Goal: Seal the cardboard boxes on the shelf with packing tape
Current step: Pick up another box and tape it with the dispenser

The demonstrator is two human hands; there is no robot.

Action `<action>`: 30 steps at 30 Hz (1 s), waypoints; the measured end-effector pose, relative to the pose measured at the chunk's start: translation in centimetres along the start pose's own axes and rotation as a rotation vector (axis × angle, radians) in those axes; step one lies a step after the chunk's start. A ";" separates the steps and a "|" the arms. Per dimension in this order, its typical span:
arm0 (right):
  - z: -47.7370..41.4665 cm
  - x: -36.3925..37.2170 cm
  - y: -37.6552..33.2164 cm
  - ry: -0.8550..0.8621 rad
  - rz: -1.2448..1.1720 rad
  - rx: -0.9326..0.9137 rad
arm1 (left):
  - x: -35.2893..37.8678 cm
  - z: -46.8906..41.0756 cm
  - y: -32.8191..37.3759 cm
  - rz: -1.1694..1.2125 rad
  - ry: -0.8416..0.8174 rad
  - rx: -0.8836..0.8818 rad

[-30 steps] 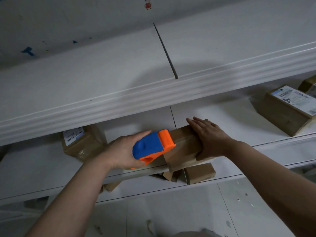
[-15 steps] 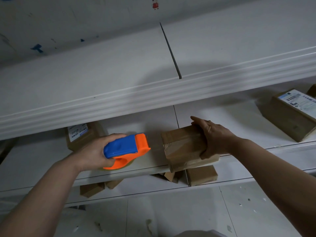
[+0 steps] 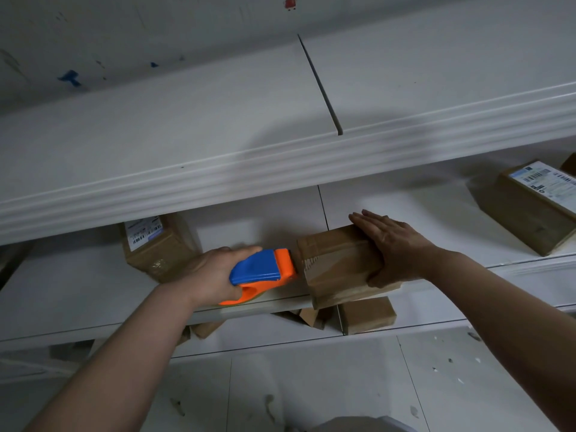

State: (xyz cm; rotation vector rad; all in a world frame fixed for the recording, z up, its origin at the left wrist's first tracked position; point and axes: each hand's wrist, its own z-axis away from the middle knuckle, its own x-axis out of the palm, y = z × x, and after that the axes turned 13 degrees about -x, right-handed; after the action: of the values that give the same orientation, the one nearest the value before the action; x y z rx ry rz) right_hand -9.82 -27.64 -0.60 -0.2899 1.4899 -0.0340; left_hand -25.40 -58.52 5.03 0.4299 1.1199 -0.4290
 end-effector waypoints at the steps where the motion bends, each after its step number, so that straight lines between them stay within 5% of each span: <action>1: 0.1 0.1 0.0 -0.012 0.043 -0.012 | 0.2 -0.2 0.5 -0.016 0.005 -0.001; 6: 0.8 0.2 -0.8 -0.024 0.249 0.019 | 0.5 -0.7 1.0 -0.042 0.048 -0.056; 30: -1.8 3.4 -9.4 0.017 0.181 -0.072 | 2.6 -0.6 1.1 0.063 0.034 -0.108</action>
State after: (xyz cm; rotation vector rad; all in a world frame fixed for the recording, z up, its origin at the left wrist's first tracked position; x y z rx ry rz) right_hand -9.84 -37.74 -2.02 -0.2117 1.5307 0.1629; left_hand -24.27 -57.54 2.59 0.3776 1.1533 -0.3052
